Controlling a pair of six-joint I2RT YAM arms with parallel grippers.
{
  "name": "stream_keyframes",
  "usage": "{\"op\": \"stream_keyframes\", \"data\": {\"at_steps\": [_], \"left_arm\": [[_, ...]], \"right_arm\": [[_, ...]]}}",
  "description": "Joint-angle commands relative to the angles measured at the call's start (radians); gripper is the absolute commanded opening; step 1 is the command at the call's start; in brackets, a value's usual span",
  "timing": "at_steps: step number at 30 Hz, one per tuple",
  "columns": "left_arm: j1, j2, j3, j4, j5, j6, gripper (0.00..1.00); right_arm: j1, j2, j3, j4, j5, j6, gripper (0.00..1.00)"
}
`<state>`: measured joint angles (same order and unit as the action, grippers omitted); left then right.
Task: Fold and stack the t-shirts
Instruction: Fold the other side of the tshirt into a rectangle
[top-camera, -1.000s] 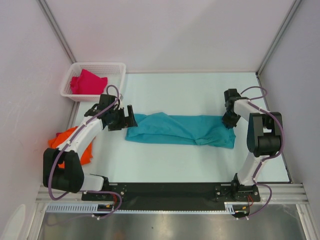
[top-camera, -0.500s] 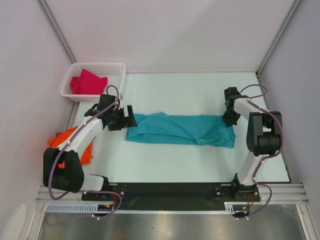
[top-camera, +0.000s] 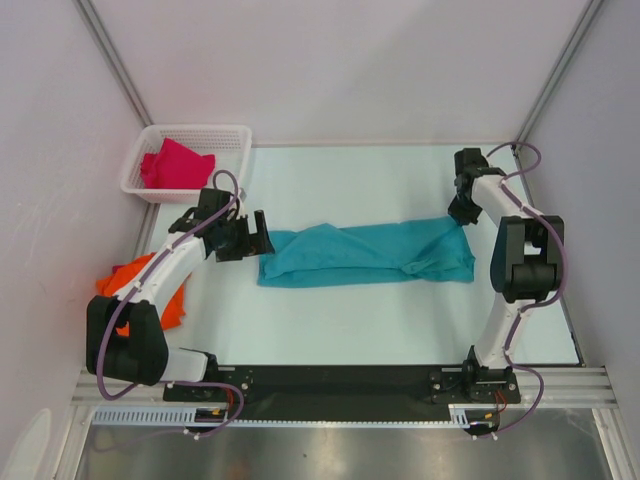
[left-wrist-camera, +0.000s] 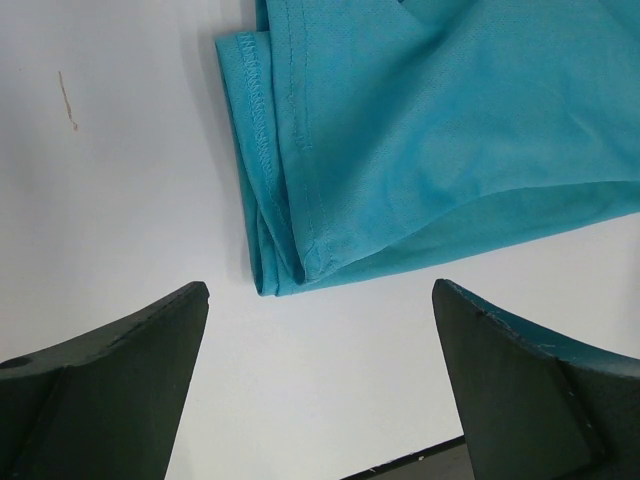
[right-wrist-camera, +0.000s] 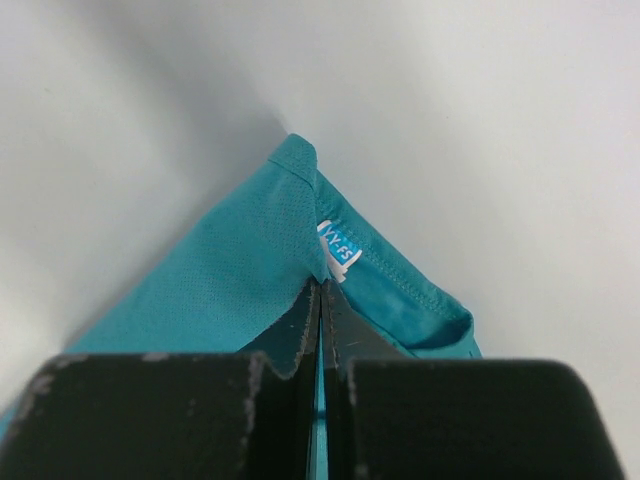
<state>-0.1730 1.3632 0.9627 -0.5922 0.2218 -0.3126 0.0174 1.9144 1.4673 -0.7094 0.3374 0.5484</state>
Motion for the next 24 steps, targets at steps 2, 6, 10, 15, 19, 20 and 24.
{"op": "stream_keyframes", "data": {"at_steps": [2,6,10,15,19,20,24], "left_arm": [[0.013,-0.001,0.011,0.012,0.013,0.02,0.99],[0.017,-0.001,0.011,0.011,0.01,0.021,1.0],[0.017,0.004,0.014,0.012,0.011,0.02,1.0],[0.02,0.01,0.018,0.011,0.011,0.02,1.0],[0.02,0.013,0.019,0.011,0.011,0.02,1.0],[0.018,0.013,0.022,0.012,0.01,0.02,0.99],[0.018,0.013,0.021,0.011,0.01,0.02,0.99]], "right_arm": [[-0.004,0.041,0.074,-0.044,0.035,-0.015,0.0],[-0.004,0.043,0.091,-0.047,0.041,-0.018,0.0],[-0.005,0.051,0.12,-0.05,0.054,-0.027,0.0],[-0.004,0.058,0.154,-0.059,0.052,-0.03,0.0],[-0.004,0.075,0.182,-0.064,0.052,-0.038,0.0],[-0.004,0.08,0.198,-0.073,0.055,-0.038,0.0],[-0.004,0.104,0.209,-0.079,0.057,-0.039,0.0]]}}
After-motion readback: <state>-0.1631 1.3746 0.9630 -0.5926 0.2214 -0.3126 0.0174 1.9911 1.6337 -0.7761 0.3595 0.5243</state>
